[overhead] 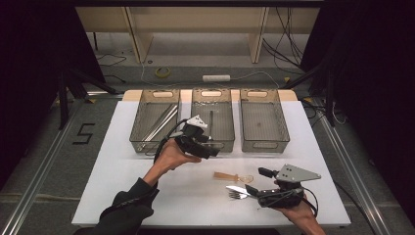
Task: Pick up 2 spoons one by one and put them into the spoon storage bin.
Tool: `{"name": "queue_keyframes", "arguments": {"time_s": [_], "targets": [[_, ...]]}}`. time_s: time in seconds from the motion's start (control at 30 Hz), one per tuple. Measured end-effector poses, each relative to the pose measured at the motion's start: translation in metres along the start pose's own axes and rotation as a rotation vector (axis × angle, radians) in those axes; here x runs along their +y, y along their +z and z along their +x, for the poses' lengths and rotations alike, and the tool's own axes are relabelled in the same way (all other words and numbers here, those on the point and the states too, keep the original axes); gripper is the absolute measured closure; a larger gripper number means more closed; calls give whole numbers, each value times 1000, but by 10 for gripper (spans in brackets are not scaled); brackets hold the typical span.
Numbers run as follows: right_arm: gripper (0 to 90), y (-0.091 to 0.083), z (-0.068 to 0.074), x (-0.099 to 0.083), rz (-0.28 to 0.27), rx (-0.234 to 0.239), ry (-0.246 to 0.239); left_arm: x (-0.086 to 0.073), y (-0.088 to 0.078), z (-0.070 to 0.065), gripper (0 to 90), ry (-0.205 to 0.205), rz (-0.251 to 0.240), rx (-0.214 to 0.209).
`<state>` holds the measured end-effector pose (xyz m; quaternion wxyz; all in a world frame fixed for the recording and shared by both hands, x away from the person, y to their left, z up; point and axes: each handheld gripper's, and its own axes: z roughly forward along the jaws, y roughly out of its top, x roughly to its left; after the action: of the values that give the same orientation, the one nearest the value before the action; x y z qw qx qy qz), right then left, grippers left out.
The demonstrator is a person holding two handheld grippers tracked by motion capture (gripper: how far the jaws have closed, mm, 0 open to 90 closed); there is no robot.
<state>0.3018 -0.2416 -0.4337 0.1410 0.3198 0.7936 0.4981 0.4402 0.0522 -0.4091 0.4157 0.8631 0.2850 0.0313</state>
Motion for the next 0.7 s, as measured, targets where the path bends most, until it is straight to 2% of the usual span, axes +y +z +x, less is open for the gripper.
{"name": "queue_keyframes", "arguments": {"time_s": [0.1,0.4,0.7], "targets": [[256,0,0,0,2,-1,1,-2,5,-6,276,42,26,-9],[256,0,0,0,1,0,-2,-12,23,-18,269,61,92,-24],[256,0,0,0,3,-1,-1,-18,34,-24,273,88,138,-35]]}}
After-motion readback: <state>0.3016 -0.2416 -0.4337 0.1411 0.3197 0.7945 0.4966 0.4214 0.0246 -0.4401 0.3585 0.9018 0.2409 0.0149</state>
